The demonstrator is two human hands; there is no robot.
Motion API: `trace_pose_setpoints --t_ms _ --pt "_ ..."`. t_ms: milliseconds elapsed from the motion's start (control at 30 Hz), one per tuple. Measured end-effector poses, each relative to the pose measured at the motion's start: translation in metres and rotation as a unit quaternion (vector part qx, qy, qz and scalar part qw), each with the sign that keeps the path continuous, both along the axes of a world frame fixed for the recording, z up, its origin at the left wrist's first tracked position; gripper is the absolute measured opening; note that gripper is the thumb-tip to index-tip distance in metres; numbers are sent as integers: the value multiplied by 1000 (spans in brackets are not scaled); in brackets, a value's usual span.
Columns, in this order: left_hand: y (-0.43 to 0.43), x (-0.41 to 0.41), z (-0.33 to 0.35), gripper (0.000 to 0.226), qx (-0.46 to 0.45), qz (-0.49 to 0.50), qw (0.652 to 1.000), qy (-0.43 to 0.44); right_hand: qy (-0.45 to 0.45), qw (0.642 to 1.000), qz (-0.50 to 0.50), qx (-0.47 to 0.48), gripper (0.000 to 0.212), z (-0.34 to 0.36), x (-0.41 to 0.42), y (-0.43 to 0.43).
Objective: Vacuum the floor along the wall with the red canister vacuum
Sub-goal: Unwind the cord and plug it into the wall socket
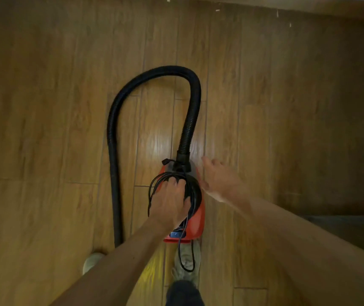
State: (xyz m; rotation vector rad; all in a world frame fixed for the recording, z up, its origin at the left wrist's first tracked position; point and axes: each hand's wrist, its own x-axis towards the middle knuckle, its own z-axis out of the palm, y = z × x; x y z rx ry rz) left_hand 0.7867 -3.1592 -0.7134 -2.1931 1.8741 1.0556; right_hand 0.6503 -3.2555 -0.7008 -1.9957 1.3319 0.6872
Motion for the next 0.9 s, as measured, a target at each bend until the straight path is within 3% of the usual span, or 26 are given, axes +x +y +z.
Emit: trace_pose_setpoints --t_ms 300,500,667,900 --pt "-7 -19 -31 37 15 116 993 -15 -89 996 -16 -25 29 -38 60 -28" --pt "-2 -27 -47 29 -22 205 979 4 -61 998 -18 -16 18 -59 92 -24" --pt "5 -31 -59 21 -52 276 959 42 1 996 83 -43 21 -75 111 -25" --pt "20 -38 -72 22 -113 304 944 59 94 953 260 -127 24 -106 136 -24"
